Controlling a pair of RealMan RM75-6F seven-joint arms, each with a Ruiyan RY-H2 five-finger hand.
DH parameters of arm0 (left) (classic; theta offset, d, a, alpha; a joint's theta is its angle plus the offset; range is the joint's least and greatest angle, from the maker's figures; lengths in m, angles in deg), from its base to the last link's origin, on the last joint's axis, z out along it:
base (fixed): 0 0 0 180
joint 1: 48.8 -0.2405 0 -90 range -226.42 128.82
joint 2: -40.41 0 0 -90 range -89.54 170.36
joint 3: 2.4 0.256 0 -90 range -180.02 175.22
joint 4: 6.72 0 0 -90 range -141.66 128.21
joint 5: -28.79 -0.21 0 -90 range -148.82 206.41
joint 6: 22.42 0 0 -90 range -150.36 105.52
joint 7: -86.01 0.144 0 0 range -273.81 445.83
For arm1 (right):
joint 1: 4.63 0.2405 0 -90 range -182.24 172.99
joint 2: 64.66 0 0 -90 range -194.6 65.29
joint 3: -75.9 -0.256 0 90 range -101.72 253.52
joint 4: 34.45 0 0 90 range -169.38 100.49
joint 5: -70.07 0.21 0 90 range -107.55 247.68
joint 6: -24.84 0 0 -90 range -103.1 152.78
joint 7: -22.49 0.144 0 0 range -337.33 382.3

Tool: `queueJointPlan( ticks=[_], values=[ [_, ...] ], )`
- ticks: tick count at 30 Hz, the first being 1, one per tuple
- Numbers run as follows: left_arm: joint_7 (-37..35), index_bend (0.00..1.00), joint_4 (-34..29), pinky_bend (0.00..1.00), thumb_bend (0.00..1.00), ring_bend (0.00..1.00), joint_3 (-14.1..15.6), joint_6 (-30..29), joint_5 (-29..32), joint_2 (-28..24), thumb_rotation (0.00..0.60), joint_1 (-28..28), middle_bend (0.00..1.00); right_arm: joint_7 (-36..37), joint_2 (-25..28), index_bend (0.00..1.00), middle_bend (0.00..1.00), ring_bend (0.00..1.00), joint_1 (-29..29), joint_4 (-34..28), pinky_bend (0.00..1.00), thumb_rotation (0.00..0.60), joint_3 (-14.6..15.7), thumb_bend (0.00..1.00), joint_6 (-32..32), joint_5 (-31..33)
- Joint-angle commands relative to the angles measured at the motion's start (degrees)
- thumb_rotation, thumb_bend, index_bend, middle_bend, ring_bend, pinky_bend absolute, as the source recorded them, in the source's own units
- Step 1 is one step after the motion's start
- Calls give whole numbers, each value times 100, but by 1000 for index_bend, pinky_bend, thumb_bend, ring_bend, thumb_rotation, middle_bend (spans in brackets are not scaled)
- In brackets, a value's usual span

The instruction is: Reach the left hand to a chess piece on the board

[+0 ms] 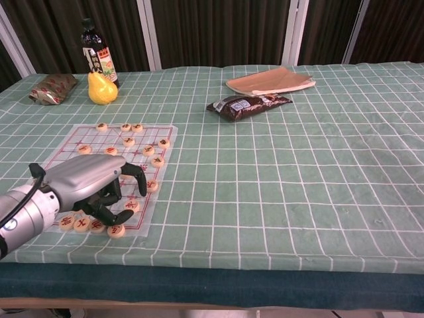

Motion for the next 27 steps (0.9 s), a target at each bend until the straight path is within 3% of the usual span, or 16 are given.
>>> queueJointPlan(
  ticks=[1, 27],
  values=[
    [39, 410, 13, 1000, 359, 1000, 35, -27, 60, 3, 600, 26, 1000, 13, 8, 0, 0, 0, -14, -4, 0, 600, 0, 150, -31, -13],
    [-138, 502, -3, 1000, 357, 1000, 142, -154, 148, -81, 600, 186, 1000, 36, 33, 0, 0, 0, -22, -3, 0, 600, 25, 150, -18, -46]
  ],
)
